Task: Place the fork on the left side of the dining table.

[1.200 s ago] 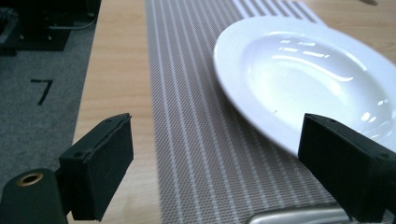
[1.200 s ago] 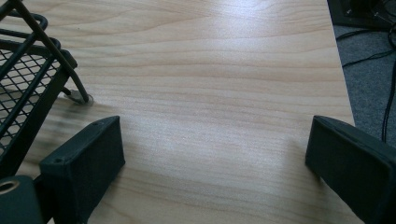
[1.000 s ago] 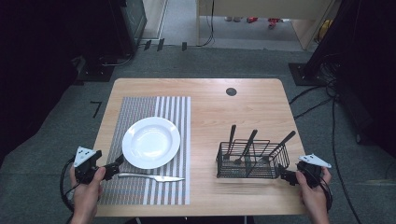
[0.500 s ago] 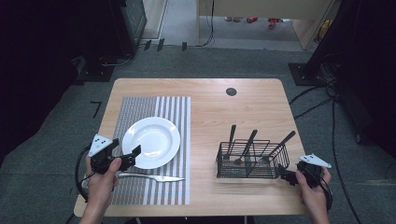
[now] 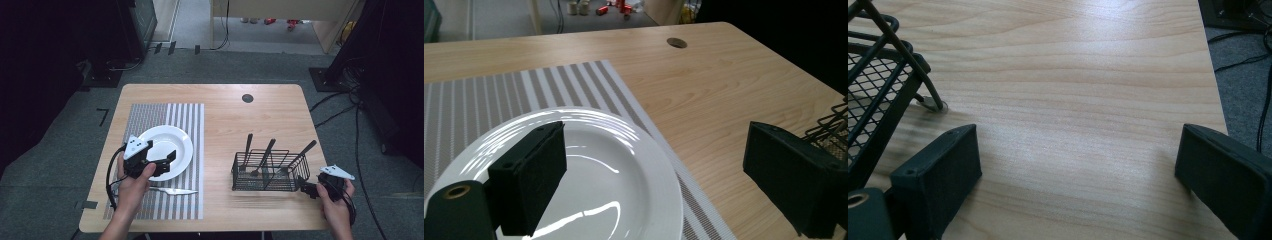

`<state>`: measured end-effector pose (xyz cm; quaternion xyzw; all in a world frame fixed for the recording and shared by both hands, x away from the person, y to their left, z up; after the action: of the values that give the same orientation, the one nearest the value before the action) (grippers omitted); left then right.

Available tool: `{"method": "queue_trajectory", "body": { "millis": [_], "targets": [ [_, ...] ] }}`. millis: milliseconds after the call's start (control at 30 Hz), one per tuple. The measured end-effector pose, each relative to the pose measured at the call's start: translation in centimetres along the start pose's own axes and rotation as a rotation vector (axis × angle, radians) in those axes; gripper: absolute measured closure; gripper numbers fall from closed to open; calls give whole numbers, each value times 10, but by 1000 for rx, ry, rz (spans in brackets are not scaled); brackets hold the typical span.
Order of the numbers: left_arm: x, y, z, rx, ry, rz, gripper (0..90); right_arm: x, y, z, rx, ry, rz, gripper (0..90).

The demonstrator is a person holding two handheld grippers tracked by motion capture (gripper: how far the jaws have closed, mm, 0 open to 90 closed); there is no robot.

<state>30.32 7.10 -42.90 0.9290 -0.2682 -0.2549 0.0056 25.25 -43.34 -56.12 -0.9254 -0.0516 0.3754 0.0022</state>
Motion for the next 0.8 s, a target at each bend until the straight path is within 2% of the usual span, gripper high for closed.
{"method": "queue_trajectory", "body": {
  "millis": [167, 600, 700, 800],
  "targets": [
    [11, 16, -6, 3, 3, 38, 108, 0, 0, 0, -1, 0, 0, 42],
    [35, 59, -21, 51, 9, 132, 108, 0, 0, 0, 1, 0, 0, 42],
    [38, 62, -22, 51, 6, 140, 108, 0, 0, 0, 0, 0, 0, 42],
    [45, 72, -25, 56, 5, 159, 108, 0, 0, 0, 0, 0, 0, 42]
  ]
}}
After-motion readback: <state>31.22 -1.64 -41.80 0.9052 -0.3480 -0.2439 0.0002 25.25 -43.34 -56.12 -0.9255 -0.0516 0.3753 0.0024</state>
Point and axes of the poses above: each handheld gripper's, and its own axes: x roughly forward along the jaws, z roughly out of its underside, y roughly to its right, the point moved 5 cm from there along x, roughly forward along the jaws, and after that the axes turned 1 degree about -z, right-handed, at the moved point
